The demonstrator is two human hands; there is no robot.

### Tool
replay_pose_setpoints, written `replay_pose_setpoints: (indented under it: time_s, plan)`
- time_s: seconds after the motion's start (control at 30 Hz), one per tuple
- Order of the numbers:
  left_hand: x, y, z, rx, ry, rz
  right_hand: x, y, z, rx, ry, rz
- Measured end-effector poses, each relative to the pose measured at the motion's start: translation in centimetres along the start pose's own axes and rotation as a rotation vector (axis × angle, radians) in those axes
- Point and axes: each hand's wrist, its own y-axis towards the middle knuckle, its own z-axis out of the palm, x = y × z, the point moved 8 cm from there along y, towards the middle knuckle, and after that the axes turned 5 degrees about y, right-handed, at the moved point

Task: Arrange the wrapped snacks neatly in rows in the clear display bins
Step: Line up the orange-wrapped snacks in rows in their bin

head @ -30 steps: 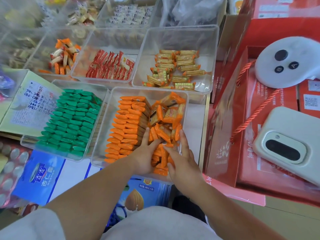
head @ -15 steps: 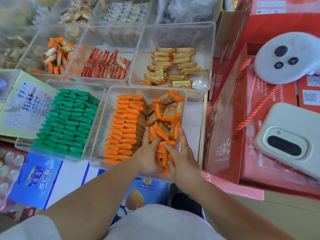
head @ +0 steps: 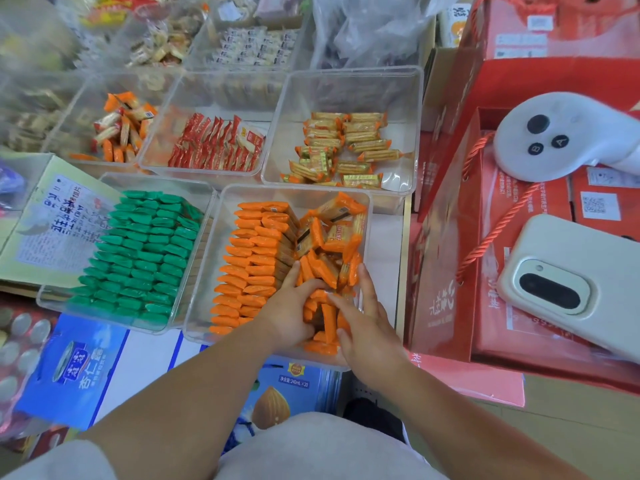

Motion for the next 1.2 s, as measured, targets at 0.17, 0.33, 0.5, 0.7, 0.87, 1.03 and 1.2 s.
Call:
replay_pose_setpoints:
  time_s: [0.17, 0.33, 0.5, 0.7, 0.87, 1.03, 1.2]
  plan:
    - [-0.3, -1.5, -2.5, -0.058, -0.095, 0.017, 0.3, -0.1, -0.1, 0.017, 0.015, -0.016]
    - [0.0, -3.3, -4.8, -0.127, -0.253, 0.058, -0.1, 0.0, 0.0, -0.017, -0.009, -0.031]
    - [2.3, -5.3, -7.0, -0.164, -0.774, -0.02, -0.9, -0.4, -0.7, -0.032, -0.006, -0.041]
    - [5.1, -5.9, -11.2, -0.213, -1.146, -0.036, 0.6, -0.3, -0.9, -0.077, -0.138, 0.038]
    - [7.2, -3.8, -15.2, -0.282, -1.274, -0.012, 5.5, -0.3, -1.3, -0.227, -0.372, -0.078]
    - [9.4, 0.4, -16.1, -0.282, -1.209, -0.055, 6.8, 1.3, 2.5, 0.142, -0.365, -0.046]
    - [11.1, 1.8, -16.1, -0.296, -0.864, 0.006, 6.3, 3.3, 4.6, 0.504, -0.704, -0.104]
